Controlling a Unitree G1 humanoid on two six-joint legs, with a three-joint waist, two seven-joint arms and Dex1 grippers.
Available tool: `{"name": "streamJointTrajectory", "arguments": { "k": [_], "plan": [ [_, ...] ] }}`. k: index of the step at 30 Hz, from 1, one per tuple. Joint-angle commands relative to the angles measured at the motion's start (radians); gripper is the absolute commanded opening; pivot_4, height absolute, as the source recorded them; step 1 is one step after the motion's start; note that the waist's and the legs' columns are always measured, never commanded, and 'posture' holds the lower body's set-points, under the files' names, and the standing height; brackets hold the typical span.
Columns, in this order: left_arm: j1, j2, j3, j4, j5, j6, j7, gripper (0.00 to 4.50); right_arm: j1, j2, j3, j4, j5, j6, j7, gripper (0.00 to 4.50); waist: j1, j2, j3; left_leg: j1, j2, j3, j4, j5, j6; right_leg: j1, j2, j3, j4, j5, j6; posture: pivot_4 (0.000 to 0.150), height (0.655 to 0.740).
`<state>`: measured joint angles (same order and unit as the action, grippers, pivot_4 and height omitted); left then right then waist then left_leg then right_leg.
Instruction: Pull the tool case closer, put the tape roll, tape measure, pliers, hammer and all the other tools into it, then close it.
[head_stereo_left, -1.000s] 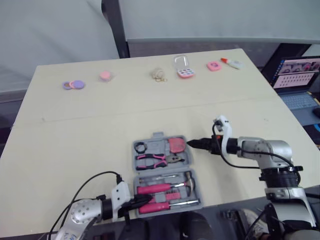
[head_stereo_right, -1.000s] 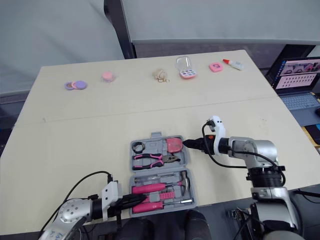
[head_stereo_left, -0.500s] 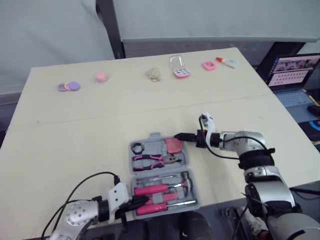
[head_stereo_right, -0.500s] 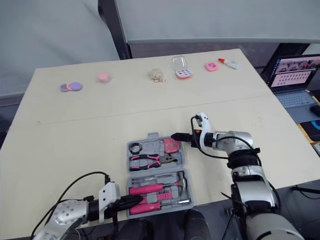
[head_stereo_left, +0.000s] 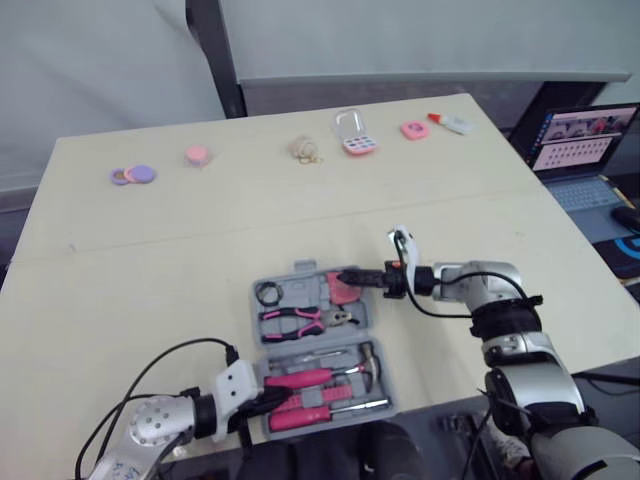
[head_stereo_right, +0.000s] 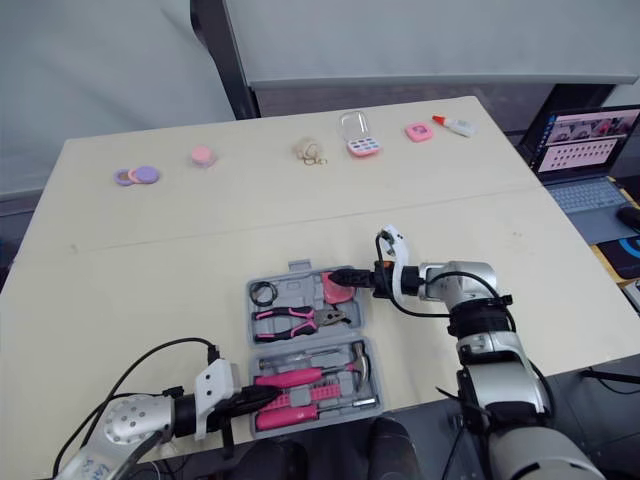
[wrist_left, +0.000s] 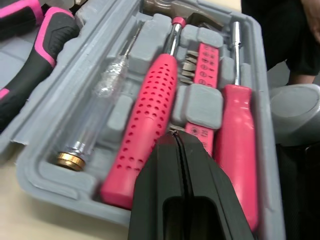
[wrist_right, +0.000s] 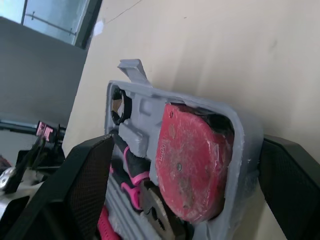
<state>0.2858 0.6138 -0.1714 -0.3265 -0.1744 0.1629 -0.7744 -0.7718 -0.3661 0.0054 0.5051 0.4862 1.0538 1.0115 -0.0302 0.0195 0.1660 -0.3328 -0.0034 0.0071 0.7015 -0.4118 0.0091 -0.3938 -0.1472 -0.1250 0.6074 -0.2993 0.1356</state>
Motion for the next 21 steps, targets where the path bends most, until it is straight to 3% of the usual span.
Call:
{"name": "streamJointTrajectory", "arguments": {
  "k": [1, 7, 11, 15, 17, 19, 21],
  "plan": [
    [-0.006, 0.007, 0.000, 0.040, 0.043, 0.048, 0.033, 0.00, 0.054, -0.025, -0.003, -0.217, 0.081, 0.084, 0.019, 4.40, 0.002, 0.000, 0.000, 0.000, 0.000, 0.000, 0.000, 0.000, 0.000, 0.000, 0.000, 0.000, 0.000, 0.000, 0.000, 0.150, 0.7400],
    [-0.031, -0.003, 0.057, -0.056, -0.047, 0.187, 0.049, 0.00, 0.211, -0.102, -0.035, -0.586, 0.209, 0.242, -0.017, 4.40, 0.007, 0.000, 0.000, -0.001, 0.000, -0.001, 0.001, 0.000, 0.000, 0.000, -0.001, 0.000, 0.000, 0.000, 0.000, 0.150, 0.7400],
    [-0.044, 0.001, 0.148, -0.198, -0.168, 0.412, 0.090, 0.00, 0.319, -0.125, -0.084, -0.821, 0.311, 0.345, -0.076, 4.40, 0.008, 0.000, 0.000, -0.001, 0.000, -0.001, 0.001, 0.000, 0.000, 0.000, -0.001, 0.000, -0.001, 0.000, 0.000, 0.150, 0.7400],
    [0.100, 0.126, 0.569, -0.508, -0.725, 0.827, 0.112, 0.00, 0.414, -0.168, -0.167, -1.021, 0.442, 0.446, -0.115, 4.40, 0.003, -0.003, 0.002, -0.003, 0.005, -0.003, 0.000, 0.000, 0.000, -0.001, 0.000, 0.001, -0.001, 0.000, 0.000, 0.150, 0.7400],
    [0.310, 0.228, 0.877, -0.547, -1.024, 0.953, 0.045, 0.00, 0.450, -0.194, -0.189, -1.076, 0.486, 0.470, -0.128, 4.40, 0.001, -0.004, 0.003, -0.002, 0.004, -0.003, -0.001, 0.000, 0.000, -0.001, -0.002, 0.007, -0.002, 0.000, 0.000, 0.150, 0.7400],
    [0.555, 0.292, 1.190, -0.524, -1.166, 1.093, -0.134, 0.00, 0.498, -0.246, -0.211, -1.126, 0.534, 0.480, -0.119, 4.40, 0.001, -0.008, 0.005, -0.003, 0.004, -0.003, -0.001, -0.001, 0.000, -0.002, -0.001, 0.013, -0.005, 0.000, 0.000, 0.150, 0.7400],
    [0.753, 0.316, 1.358, -0.462, -1.091, 1.109, -0.342, 0.00, 0.575, -0.323, -0.228, -1.189, 0.547, 0.461, -0.116, 4.40, 0.013, -0.006, 0.007, -0.002, 0.003, -0.006, -0.001, -0.001, 0.000, 0.000, 0.000, 0.009, -0.009, 0.000, -0.001, 0.150, 0.7400]
  ]
}}
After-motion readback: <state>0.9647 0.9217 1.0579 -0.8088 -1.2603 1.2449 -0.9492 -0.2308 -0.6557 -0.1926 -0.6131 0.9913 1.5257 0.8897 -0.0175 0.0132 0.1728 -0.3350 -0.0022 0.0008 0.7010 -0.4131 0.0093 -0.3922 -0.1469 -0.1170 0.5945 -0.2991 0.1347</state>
